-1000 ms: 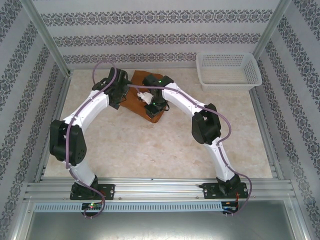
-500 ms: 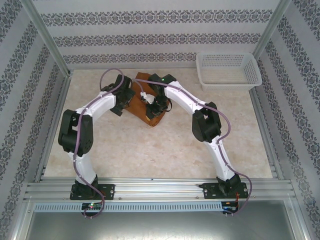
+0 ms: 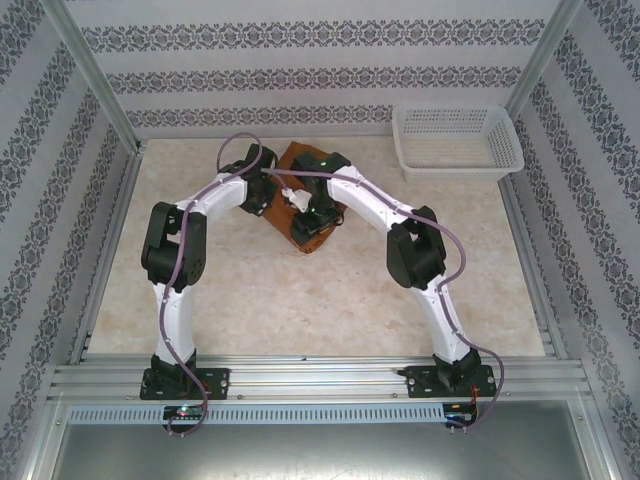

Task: Roll up the long pants

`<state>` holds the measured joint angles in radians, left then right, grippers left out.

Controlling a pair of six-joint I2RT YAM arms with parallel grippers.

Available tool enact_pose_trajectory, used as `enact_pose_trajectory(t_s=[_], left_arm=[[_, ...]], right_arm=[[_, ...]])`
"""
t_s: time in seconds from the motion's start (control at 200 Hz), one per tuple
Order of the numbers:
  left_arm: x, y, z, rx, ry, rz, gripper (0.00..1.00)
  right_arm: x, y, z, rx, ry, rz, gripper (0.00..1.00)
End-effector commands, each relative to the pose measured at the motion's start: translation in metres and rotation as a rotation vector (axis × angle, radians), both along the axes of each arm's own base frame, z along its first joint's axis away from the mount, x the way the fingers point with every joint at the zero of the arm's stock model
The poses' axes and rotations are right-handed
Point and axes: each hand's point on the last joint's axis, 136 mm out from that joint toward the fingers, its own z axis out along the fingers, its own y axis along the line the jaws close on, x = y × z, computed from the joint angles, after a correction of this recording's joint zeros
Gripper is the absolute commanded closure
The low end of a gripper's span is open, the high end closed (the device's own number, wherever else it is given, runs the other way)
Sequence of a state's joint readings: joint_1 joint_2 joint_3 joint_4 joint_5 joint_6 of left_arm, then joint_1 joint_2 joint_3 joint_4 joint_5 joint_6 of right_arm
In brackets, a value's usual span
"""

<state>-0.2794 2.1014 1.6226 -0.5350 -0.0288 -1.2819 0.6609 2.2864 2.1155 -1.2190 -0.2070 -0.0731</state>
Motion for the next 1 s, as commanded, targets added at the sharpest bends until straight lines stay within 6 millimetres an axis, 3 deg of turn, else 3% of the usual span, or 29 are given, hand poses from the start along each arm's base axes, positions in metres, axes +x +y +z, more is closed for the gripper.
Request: enact_pose_trajectory(t_s=[0.0,0.18,0.355,0.52,0.645,0.734,0.809,0.854,0.889,0.899,0.909,0.919,0.939,0.994], left_arm=[[-0.007,0.003,-0.021,0.009,0.068,-0.010,1.00],[-0.009,0.002,-0.019,0.008,0.077,-0.017,1.00],[-0.010,-0.001,-0.019,-0.005,0.081,-0.026,1.00],[-0.012,-0.001,-0.013,-0.009,0.074,-0.038,1.00],[-0.014,-0.002,-0.010,-0.018,0.067,-0.046,1.00],[-0.016,-0.002,-0.005,-0.023,0.058,-0.054,1.00],[-0.016,-0.002,-0.001,-0.029,0.047,-0.060,1.00],[-0.017,-0.003,0.001,-0.031,0.043,-0.065,1.00],[-0.017,-0.002,0.003,-0.033,0.036,-0.064,1.00],[-0.017,-0.002,0.003,-0.033,0.033,-0.063,1.00],[-0.016,-0.002,0.004,-0.034,0.030,-0.063,0.98],[-0.016,-0.002,0.005,-0.035,0.026,-0.064,0.94],[-0.016,-0.002,0.006,-0.036,0.026,-0.062,0.86],[-0.016,-0.001,0.009,-0.041,0.020,-0.057,0.52]], right_arm=[[0.002,-0.015,0.037,-0.236,-0.305,0.073,0.12],[-0.003,0.011,0.062,-0.436,-0.674,0.182,0.03],[0.004,0.029,0.032,-0.615,-0.813,0.285,0.02],[0.033,0.016,-0.001,-0.783,-0.882,0.306,0.02],[0.066,0.002,-0.008,-0.849,-0.992,0.265,0.02],[0.076,-0.010,-0.017,-0.852,-0.969,0.276,0.04],[0.073,-0.022,-0.026,-0.780,-0.864,0.239,0.16],[0.068,-0.026,-0.030,-0.699,-0.792,0.205,0.32],[0.064,-0.027,-0.032,-0.633,-0.740,0.184,0.52],[0.063,-0.027,-0.032,-0.615,-0.727,0.176,0.64],[0.062,-0.028,-0.033,-0.601,-0.716,0.169,0.82],[0.062,-0.029,-0.032,-0.593,-0.713,0.158,1.00],[0.060,-0.030,-0.031,-0.575,-0.701,0.145,1.00],[0.054,-0.027,-0.030,-0.514,-0.645,0.148,1.00]])
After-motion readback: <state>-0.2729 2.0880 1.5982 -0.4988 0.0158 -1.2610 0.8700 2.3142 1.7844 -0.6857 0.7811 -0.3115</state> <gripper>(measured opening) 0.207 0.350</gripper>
